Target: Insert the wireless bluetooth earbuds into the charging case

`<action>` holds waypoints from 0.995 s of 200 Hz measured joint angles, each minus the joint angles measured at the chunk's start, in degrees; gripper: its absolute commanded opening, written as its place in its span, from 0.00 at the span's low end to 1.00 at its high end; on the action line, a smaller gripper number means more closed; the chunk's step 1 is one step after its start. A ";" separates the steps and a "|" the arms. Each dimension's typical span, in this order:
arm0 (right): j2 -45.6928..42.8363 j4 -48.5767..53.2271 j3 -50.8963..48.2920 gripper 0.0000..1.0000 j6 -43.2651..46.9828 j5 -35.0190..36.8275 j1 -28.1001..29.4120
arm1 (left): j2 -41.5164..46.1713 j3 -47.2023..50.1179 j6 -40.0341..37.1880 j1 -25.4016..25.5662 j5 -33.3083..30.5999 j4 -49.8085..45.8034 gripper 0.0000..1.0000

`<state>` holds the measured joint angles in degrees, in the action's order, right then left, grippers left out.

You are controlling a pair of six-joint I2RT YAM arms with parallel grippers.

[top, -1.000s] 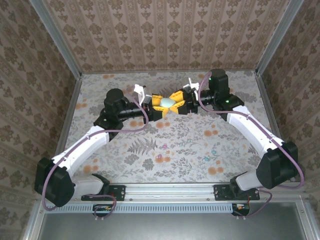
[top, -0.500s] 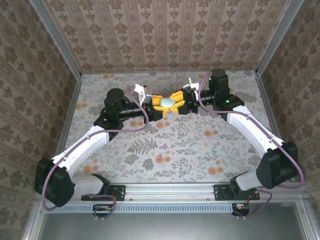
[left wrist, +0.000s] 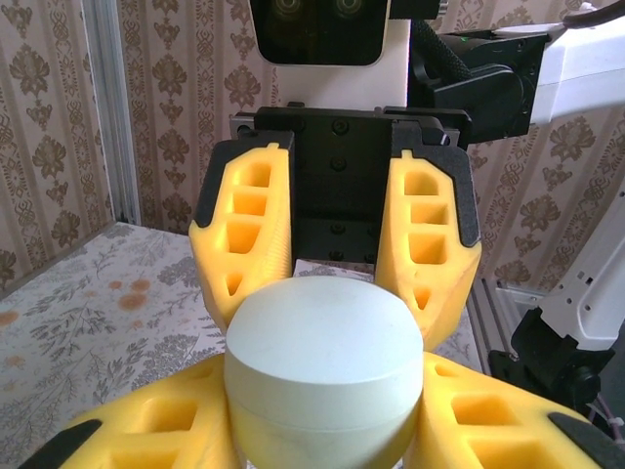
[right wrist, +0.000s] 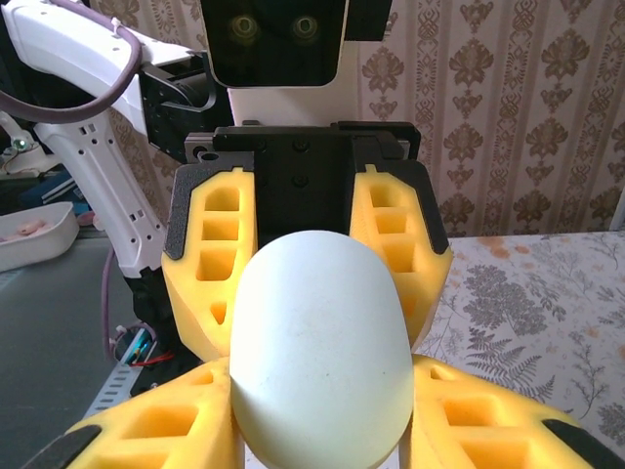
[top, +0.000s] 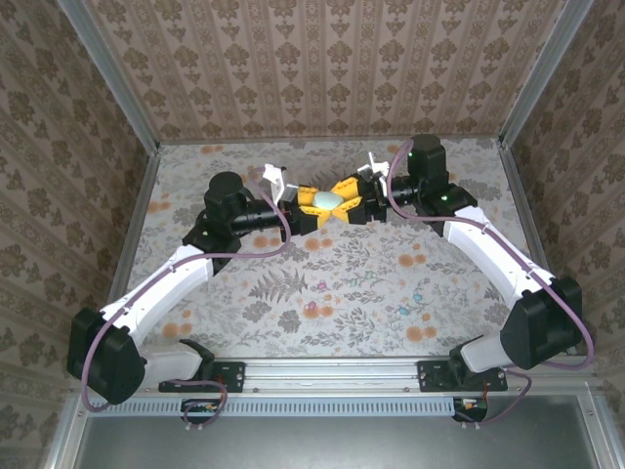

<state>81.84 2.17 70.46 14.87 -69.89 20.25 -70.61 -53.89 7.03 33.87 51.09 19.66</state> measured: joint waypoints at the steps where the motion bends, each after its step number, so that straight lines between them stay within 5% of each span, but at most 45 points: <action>1: 0.00 0.04 0.00 0.44 -0.02 0.02 0.00 | 0.00 0.00 -0.02 0.02 0.00 0.00 0.31; 48: -1.01 0.87 0.00 0.64 -3.32 4.42 -0.37 | 0.70 1.16 -0.42 0.28 -2.58 1.09 0.29; 85: -5.62 2.84 -0.02 0.71 -12.04 10.82 -1.88 | 2.89 6.43 -0.17 1.03 -5.16 6.12 0.27; 138: -9.29 5.18 -1.29 0.72 -28.20 13.99 -1.68 | 3.06 12.85 0.24 2.71 -9.51 15.91 0.25; 199: -9.86 13.38 -2.47 0.72 -25.88 17.55 0.70 | 1.46 13.11 1.92 3.30 -10.99 23.41 0.25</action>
<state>71.99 15.55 67.99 -11.00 -52.34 20.95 -69.14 -40.77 8.95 37.17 40.10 43.07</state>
